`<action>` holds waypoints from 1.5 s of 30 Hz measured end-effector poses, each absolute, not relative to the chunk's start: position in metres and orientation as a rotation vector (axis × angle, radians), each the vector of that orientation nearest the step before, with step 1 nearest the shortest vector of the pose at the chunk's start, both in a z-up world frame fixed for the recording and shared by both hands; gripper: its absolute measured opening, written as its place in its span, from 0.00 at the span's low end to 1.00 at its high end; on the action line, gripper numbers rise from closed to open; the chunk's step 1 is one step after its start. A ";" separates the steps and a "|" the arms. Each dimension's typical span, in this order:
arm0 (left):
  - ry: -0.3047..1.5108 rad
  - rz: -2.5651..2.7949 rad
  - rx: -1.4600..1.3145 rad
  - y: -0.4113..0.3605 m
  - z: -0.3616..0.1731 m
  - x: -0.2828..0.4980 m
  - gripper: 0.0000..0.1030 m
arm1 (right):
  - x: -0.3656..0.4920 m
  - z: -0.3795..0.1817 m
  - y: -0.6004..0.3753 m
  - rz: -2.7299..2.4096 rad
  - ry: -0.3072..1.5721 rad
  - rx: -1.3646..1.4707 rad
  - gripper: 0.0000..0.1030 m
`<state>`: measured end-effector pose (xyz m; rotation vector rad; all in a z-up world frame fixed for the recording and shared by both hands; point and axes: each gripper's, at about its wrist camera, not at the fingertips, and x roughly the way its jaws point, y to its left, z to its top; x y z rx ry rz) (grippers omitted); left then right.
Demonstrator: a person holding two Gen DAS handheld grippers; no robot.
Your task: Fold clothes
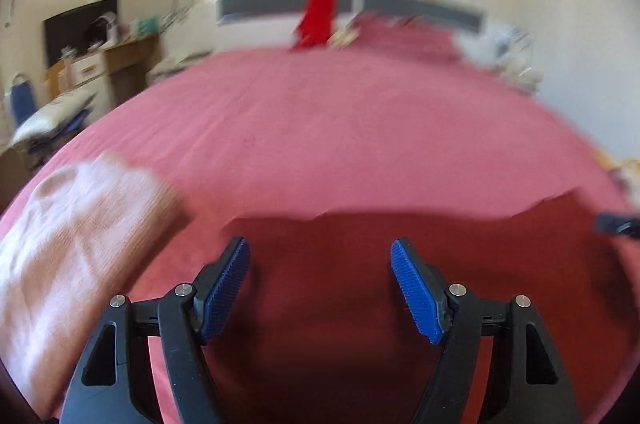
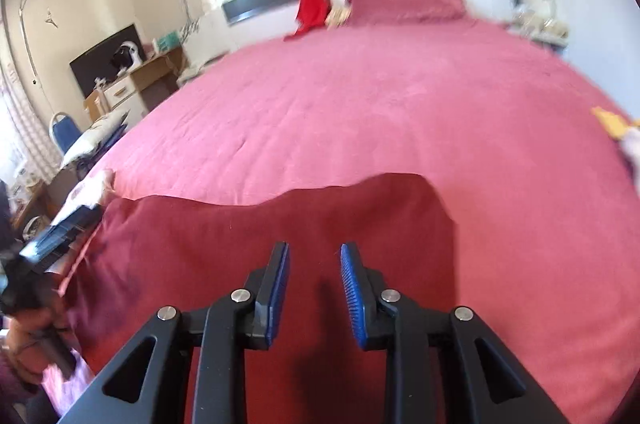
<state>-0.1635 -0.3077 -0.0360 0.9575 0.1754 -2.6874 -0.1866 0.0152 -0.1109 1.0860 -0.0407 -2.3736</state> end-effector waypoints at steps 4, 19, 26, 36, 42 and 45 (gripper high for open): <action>0.585 -2.633 0.981 -0.362 -0.060 -0.150 0.77 | -0.222 -0.131 -0.005 -2.274 0.089 1.146 0.26; 0.832 -2.636 0.903 -0.394 -0.031 -0.099 0.77 | -0.222 -0.094 0.086 -2.406 -0.278 1.105 0.24; 0.471 -2.828 0.849 -0.324 -0.010 -0.022 0.77 | -0.100 -0.094 0.057 -2.284 -0.064 1.044 0.25; 0.449 -2.676 1.123 -0.329 -0.071 0.008 0.84 | -0.073 -0.150 0.039 -2.255 -0.057 1.171 0.24; 0.509 -2.675 1.067 -0.343 -0.063 0.043 0.85 | -0.060 -0.122 0.060 -2.304 -0.181 1.103 0.25; 0.435 -2.690 1.127 -0.343 -0.062 0.028 0.85 | -0.057 -0.120 0.046 -2.293 -0.136 1.098 0.25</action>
